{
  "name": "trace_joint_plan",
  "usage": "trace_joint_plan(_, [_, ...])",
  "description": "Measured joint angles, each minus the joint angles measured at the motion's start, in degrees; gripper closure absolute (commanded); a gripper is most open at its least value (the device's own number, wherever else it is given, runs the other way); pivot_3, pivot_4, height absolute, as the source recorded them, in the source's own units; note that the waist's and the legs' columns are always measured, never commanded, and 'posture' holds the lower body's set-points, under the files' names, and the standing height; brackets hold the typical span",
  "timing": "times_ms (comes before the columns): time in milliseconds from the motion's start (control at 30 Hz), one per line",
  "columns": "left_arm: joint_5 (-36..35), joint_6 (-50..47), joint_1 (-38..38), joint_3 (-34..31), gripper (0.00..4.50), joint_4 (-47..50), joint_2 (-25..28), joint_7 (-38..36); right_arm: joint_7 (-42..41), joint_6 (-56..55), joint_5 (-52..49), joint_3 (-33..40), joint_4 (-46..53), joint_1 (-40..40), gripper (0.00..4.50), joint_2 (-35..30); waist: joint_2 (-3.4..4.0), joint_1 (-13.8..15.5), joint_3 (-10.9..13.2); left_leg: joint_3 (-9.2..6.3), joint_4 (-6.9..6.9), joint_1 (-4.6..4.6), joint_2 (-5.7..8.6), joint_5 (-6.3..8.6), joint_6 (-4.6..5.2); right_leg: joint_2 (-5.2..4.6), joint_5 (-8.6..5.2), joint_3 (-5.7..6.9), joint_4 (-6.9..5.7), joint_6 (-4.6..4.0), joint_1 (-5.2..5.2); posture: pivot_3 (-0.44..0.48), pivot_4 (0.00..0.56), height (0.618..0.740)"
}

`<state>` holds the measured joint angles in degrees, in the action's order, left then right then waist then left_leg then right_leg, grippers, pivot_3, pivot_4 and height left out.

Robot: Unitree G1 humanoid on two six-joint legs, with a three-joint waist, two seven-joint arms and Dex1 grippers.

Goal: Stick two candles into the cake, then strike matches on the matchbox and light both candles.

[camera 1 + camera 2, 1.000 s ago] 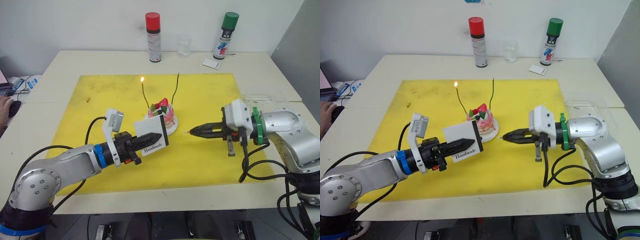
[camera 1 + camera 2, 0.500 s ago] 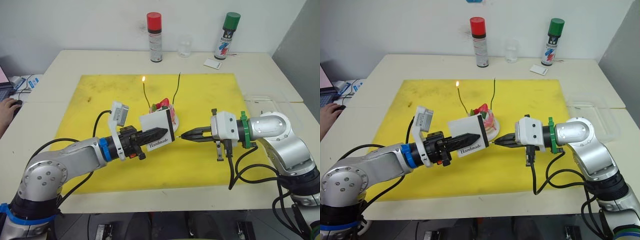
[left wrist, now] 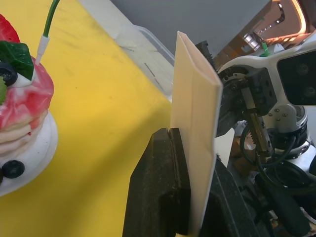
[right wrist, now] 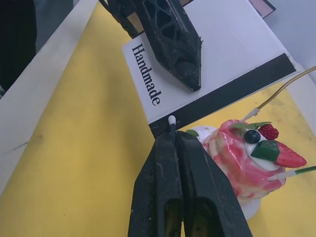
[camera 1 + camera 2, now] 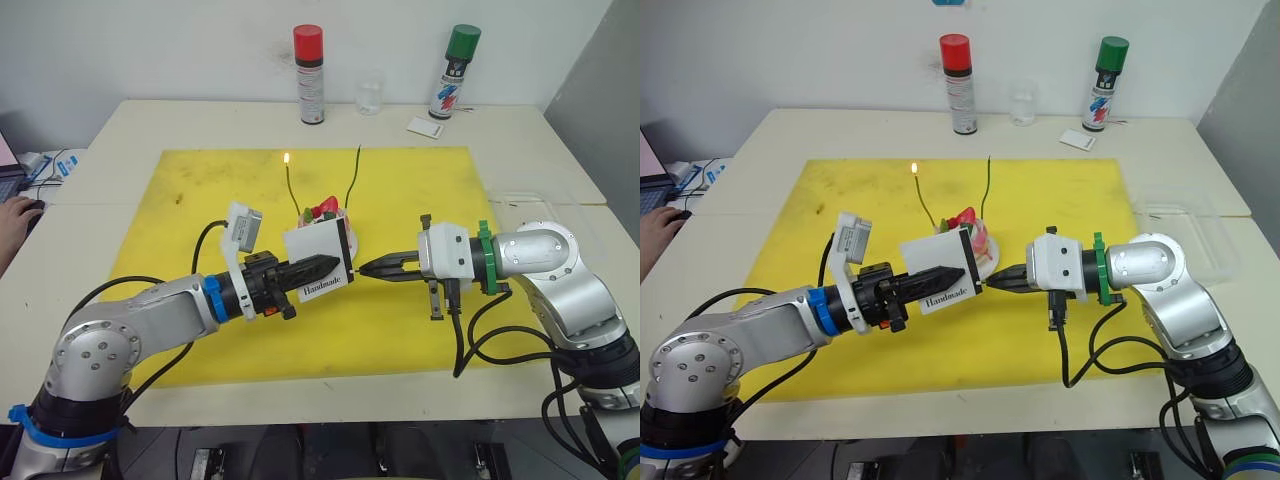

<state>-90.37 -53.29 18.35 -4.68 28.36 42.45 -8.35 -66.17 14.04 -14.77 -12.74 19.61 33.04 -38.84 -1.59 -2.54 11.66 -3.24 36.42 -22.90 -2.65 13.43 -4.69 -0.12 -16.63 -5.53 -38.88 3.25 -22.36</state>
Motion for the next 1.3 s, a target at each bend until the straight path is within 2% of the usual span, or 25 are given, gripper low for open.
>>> trace_joint_plan(700, [-1.54,-0.15,0.22,0.25,4.50,-0.06,-1.30,2.75,-0.44,-5.24,2.92,-1.75,-4.34,0.27,4.46,1.71,0.00,0.04,0.00,-0.01,0.04,0.01,0.00,0.00,0.00,0.00,0.00,0.00,-0.03,0.00,0.01,0.000,0.150,0.740])
trace_joint_plan(800, [-4.16,0.01,2.87,0.57,4.50,0.14,-2.18,3.21,-6.61,-8.58,4.56,-5.93,-3.92,-2.57,4.46,-3.10,-0.02,0.79,-0.01,-0.04,0.07,-0.03,0.01,0.00,0.00,-0.01,0.00,0.05,0.03,0.00,0.03,0.000,0.150,0.740])
trace_joint_plan(867, [-5.40,0.02,1.74,-0.23,4.50,0.71,-0.83,3.29,-11.29,-8.85,4.46,-6.82,-3.45,-6.46,4.46,-8.21,-0.01,1.06,0.00,-0.01,0.09,-0.02,0.07,0.00,0.00,-0.10,-0.02,0.02,0.04,0.03,0.06,0.000,0.150,0.740])
trace_joint_plan(933, [-5.66,-0.04,-1.39,-0.86,4.50,0.83,0.44,3.43,-11.78,-8.84,4.44,-5.87,-4.02,-6.93,4.46,-9.27,-0.01,0.49,0.00,0.07,0.15,0.02,0.04,0.01,0.00,-0.08,-0.01,-0.07,0.00,0.03,0.05,0.000,0.150,0.740])
trace_joint_plan(1100, [-6.41,0.02,-7.57,-1.74,4.50,4.54,2.29,3.67,-8.05,-8.70,5.14,-3.00,-9.45,-1.36,4.46,-6.50,-0.01,-0.39,0.01,-0.05,0.24,0.09,-0.06,0.00,0.00,0.08,0.02,0.00,-0.16,0.00,0.08,0.000,0.150,0.740])
trace_joint_plan(1200, [-6.39,0.01,-11.48,-2.60,4.50,6.03,4.18,2.99,0.08,-6.36,6.15,-0.21,-15.65,3.91,4.46,-0.17,-0.01,-0.70,0.01,-0.01,0.41,0.06,-0.05,0.00,0.00,0.09,0.16,-0.07,-0.16,0.03,0.08,0.000,0.150,0.740])
trace_joint_plan(1300, [-6.12,0.09,-12.21,-2.41,4.50,7.60,4.72,2.43,7.83,-6.02,6.84,2.64,-20.69,8.98,4.46,5.46,-0.01,-0.40,0.01,-0.01,0.49,-0.01,-0.01,0.00,0.00,0.07,0.20,-0.06,-0.11,0.06,0.09,0.000,0.150,0.740])
